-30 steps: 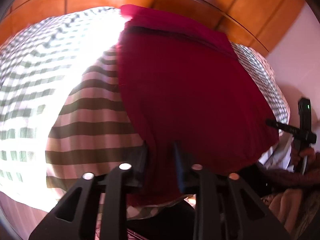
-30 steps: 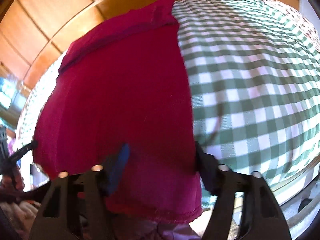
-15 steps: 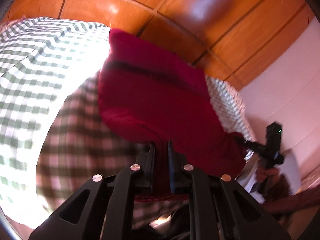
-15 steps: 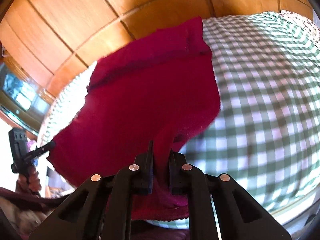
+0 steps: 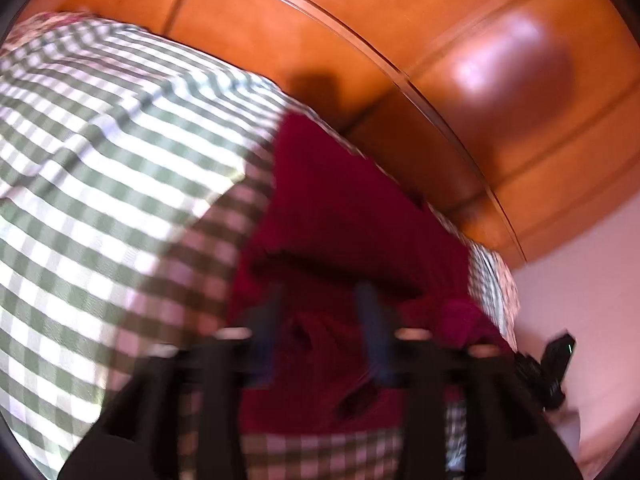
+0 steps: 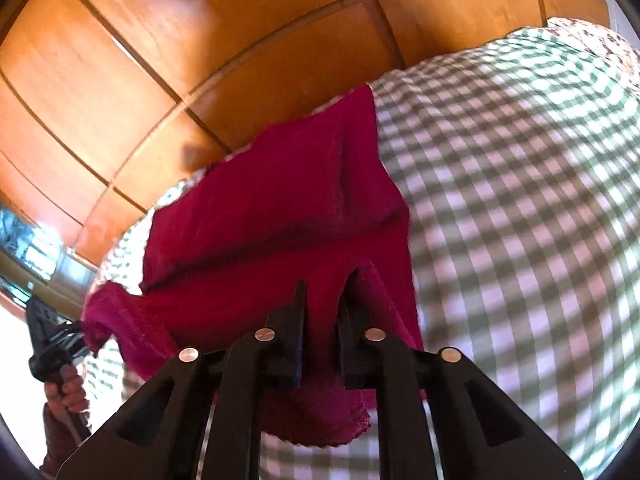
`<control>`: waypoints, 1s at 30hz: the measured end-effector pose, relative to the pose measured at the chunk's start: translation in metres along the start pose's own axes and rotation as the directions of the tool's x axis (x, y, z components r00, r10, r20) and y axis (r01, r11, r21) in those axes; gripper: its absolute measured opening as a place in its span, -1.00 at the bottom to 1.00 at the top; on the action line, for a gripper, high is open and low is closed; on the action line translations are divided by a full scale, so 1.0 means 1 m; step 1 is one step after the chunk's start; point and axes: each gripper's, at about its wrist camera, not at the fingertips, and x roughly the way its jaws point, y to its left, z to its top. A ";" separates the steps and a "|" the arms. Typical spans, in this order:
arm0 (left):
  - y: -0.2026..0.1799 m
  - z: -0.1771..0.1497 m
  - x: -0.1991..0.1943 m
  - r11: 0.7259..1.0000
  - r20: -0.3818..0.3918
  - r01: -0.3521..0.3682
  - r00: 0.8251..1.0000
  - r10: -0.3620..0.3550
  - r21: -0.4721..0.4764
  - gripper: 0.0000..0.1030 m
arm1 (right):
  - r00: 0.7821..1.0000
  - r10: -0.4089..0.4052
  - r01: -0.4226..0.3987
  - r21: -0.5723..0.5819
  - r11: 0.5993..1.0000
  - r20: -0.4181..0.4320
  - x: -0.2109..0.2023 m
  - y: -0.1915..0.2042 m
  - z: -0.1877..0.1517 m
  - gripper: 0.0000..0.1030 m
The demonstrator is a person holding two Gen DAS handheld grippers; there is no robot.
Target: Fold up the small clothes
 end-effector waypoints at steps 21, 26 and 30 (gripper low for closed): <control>0.014 -0.075 0.016 0.972 -0.121 -0.100 0.984 0.128 0.212 -0.58 | 0.996 -0.084 0.084 0.018 0.996 0.010 0.009 -0.040 -0.063 0.20; 0.006 -0.084 0.004 0.957 -0.099 -0.108 0.985 0.139 0.269 -0.65 | 0.996 -0.087 0.087 -0.007 0.996 -0.036 0.012 -0.031 -0.062 -0.51; 0.009 -0.095 -0.009 0.954 -0.105 -0.110 0.984 0.144 0.278 -0.66 | 0.995 -0.086 0.083 -0.051 0.995 -0.046 -0.004 -0.024 -0.076 -0.55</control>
